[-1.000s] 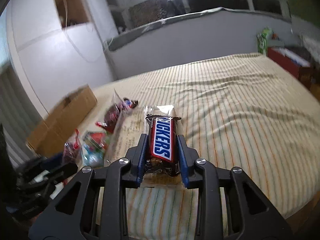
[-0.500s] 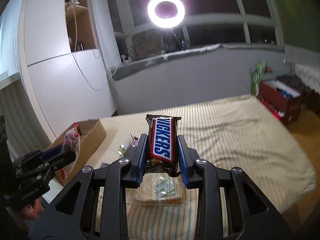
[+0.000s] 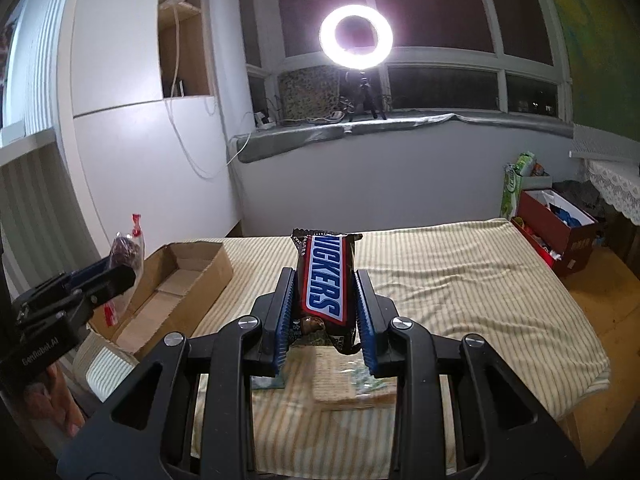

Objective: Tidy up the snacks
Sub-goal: 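Lift the Snickers with the right tool while left lifts the red candy packet toward the box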

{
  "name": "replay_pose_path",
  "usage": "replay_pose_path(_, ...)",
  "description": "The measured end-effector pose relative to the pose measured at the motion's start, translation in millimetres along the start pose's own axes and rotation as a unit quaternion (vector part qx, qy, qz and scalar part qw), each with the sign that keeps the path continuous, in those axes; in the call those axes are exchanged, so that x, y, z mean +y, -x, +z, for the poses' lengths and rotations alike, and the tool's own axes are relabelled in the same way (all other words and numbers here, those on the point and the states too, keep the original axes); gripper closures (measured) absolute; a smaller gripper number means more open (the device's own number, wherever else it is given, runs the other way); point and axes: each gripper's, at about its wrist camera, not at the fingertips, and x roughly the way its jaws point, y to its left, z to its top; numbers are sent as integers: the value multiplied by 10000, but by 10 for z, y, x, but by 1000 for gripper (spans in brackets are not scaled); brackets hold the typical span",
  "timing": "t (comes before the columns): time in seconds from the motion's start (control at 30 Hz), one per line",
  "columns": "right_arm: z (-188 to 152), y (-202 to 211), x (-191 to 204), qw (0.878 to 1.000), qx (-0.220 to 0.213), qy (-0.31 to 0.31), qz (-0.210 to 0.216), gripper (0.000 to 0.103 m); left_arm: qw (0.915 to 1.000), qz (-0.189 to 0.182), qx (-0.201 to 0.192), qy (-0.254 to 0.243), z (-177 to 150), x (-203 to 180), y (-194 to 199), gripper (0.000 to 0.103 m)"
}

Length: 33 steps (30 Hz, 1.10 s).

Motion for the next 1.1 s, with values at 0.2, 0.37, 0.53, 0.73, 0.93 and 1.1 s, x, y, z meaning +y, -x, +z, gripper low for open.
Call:
replay_pose_path(0.2, 93, -129, 481, 9992, 97, 334, 188, 73, 9994, 169, -176, 238, 0, 327, 163, 71)
replay_pose_path(0.37, 145, -339, 1013, 9956, 178, 673, 620, 73, 9971, 507, -303, 490, -26, 709, 326, 71)
replay_pose_path(0.53, 172, -504, 1473, 9895, 192, 901, 1114, 73, 9918, 1004, -386, 689, -62, 1052, 517, 71)
replay_pose_path(0.73, 167, -616, 1721, 9842, 155, 935, 1497, 73, 9863, 1385, -425, 785, -84, 1194, 635, 71)
replay_pose_path(0.93, 108, -695, 1768, 9827, 230, 947, 1573, 73, 9862, 1410, -441, 745, -98, 1177, 644, 71)
replay_pose_path(1.1, 21, -773, 1830, 9813, 383, 953, 1630, 73, 9870, 1357, -360, 783, -142, 1273, 564, 71)
